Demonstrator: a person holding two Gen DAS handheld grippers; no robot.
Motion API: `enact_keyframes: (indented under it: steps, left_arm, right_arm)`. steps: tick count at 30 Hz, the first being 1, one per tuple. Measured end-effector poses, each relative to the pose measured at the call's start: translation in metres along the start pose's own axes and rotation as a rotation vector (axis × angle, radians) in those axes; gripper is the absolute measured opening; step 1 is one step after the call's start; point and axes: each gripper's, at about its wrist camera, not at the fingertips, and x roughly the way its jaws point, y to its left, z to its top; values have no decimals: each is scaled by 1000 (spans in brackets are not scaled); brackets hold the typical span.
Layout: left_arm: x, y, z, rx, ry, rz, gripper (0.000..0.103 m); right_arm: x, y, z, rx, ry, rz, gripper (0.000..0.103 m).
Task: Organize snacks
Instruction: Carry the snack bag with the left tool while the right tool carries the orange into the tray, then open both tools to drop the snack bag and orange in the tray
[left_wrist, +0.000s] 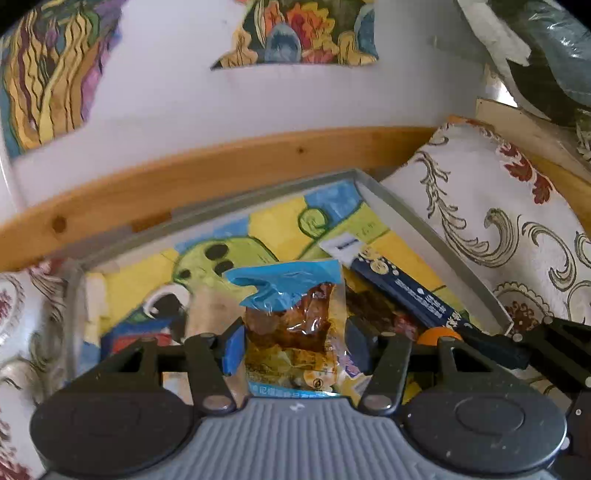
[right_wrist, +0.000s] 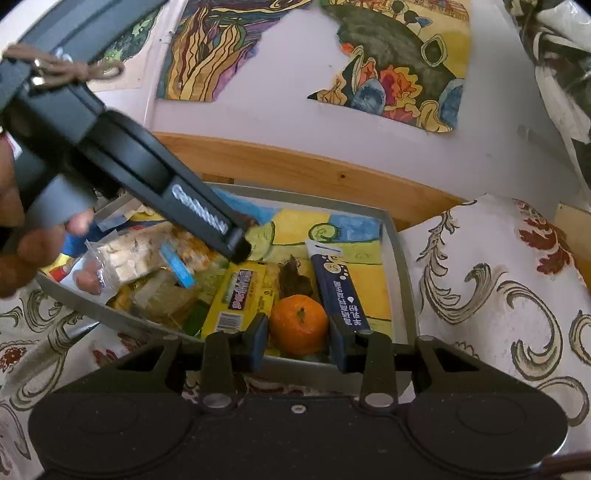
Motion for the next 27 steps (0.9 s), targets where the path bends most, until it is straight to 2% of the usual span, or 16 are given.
enact_keyframes:
  steps: [10,12,15,25,27]
  left_arm:
    - [13,3,-5,-33,52,9,65]
    - [12,3,-5,-33,58,11,67]
    - [10,1,-4,-46,62,10,79]
    - [-26,1,-1,-70,-10,47,97]
    - [-36,0,-1,-65,-36,58,100]
  right_arm:
    - [-3,-1,0,-2,-16,-8,39]
    - [-5,0,0,-3,-19,-9,43]
    - [-10,-1,0,0,-26,-13,51]
    - [-32,-11,5,54,-58,-41,74]
    - [-39,-12,7,70,-63,-42,82]
